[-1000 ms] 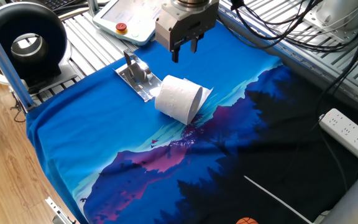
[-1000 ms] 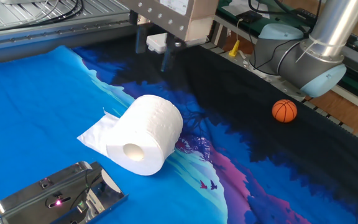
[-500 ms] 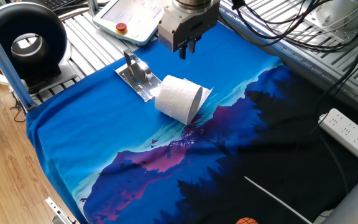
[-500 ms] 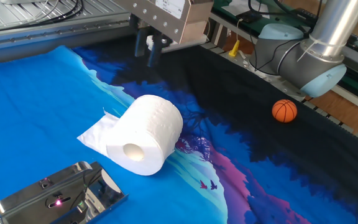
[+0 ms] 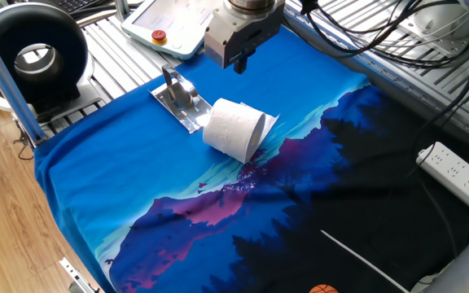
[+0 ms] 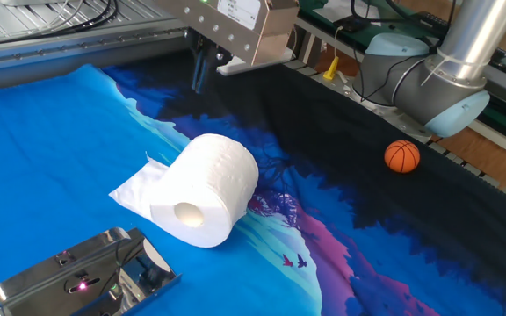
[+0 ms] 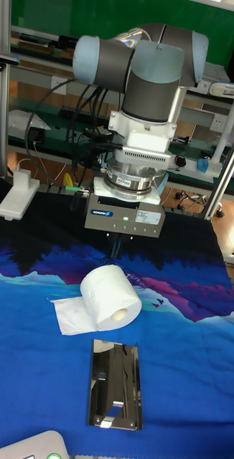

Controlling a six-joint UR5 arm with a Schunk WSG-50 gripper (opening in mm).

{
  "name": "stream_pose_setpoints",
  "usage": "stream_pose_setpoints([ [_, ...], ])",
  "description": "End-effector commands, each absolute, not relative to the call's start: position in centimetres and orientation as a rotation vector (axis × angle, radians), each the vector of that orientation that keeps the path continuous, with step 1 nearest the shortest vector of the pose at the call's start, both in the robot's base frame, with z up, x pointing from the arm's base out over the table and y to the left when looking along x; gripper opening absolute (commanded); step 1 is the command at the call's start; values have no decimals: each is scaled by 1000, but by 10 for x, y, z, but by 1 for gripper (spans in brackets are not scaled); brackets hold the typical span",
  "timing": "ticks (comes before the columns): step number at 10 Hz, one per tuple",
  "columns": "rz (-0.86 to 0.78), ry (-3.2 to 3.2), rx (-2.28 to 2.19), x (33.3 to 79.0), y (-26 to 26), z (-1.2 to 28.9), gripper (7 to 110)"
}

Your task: Put the toilet paper on its holder

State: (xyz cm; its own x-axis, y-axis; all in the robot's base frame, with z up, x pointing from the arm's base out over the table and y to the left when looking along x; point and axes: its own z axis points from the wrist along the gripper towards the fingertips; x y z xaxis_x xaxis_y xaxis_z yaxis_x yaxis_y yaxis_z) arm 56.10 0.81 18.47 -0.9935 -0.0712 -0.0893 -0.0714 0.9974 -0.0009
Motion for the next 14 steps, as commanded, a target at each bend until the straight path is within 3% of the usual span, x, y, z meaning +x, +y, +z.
stream_pose_setpoints([
  [1,15,3051,-119,558,17,178,7],
  [8,0,3055,-143,551,28,166,7],
  [12,152,3053,-85,550,58,167,7],
  [14,127,3062,-103,548,54,166,7],
])
